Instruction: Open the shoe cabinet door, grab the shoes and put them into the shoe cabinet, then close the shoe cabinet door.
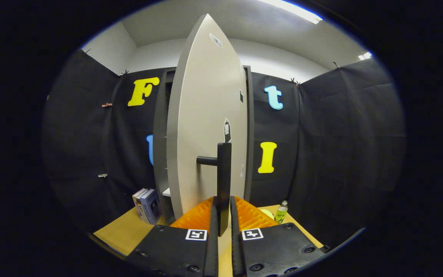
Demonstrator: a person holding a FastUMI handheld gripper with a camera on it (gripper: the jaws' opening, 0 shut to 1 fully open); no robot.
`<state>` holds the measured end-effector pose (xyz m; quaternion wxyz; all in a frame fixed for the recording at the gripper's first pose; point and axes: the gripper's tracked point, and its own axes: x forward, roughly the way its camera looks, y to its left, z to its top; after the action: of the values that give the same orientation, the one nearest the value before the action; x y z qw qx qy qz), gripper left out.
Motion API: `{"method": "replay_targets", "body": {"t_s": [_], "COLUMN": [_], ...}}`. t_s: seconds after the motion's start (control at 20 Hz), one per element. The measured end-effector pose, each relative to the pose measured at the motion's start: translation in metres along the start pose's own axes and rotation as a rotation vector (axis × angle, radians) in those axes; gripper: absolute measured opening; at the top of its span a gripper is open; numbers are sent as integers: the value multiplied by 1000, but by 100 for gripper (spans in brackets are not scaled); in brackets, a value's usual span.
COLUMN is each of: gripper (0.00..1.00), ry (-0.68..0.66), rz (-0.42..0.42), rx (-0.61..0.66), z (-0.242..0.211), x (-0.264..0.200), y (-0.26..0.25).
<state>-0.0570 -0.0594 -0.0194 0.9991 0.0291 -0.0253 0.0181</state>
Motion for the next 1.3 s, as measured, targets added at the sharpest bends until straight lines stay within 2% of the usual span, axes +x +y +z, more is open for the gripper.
{"method": "replay_targets", "body": {"t_s": [0.25, 0.35, 0.55, 0.6, 0.75, 0.85, 0.95, 1.0, 1.1, 1.3], "gripper": [13, 13, 20, 29, 42, 67, 91, 96, 98, 97], "ry": [-14, 1, 16, 15, 34, 65, 91, 103, 136, 220], "rz": [-111, -85, -60, -70, -92, -105, -81, -58, 14, 118], "rx": [47, 88, 50, 53, 40, 3, -19, -21, -6, -27], "z": [4, 2, 1, 2, -5, -15, -23, -27, -37, -78], "x": [-4, -6, -14, -19, -42, -61, -81, -90, -103, -108], "y": [-62, -76, -101, -107, -120, -125, -116, -105, -76, -26]}}
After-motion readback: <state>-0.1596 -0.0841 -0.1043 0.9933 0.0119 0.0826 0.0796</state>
